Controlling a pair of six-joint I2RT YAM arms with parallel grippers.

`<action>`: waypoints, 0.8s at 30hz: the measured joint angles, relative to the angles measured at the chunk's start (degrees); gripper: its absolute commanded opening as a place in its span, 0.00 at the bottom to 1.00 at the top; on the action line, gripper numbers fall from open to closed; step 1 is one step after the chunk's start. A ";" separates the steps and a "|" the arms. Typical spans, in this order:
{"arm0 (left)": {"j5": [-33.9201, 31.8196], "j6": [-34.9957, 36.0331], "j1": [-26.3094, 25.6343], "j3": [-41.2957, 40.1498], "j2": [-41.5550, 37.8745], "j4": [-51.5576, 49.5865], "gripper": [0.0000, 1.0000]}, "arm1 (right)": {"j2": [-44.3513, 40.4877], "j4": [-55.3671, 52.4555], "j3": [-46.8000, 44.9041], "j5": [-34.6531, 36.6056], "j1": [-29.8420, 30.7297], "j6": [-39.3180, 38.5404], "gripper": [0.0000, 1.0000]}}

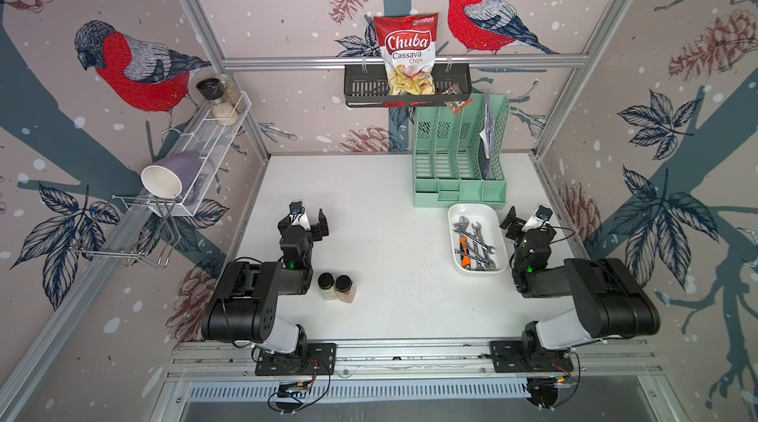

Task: Take out the wrench from the storage box
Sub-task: Move the storage box to the center of the board.

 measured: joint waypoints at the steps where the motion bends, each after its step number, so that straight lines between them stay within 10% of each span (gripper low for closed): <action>1: -1.05 -0.26 -0.13 2.23 -0.94 -2.58 0.97 | -0.87 -0.66 0.11 0.04 0.46 -0.37 1.00; 12: -11.39 -5.46 -6.97 16.76 -15.91 -27.47 0.97 | -16.33 -36.41 18.73 9.86 6.25 6.12 1.00; 24: -8.15 -17.66 -15.34 36.89 -12.96 -60.26 0.96 | -19.45 -69.40 22.47 -13.05 -0.07 22.34 0.96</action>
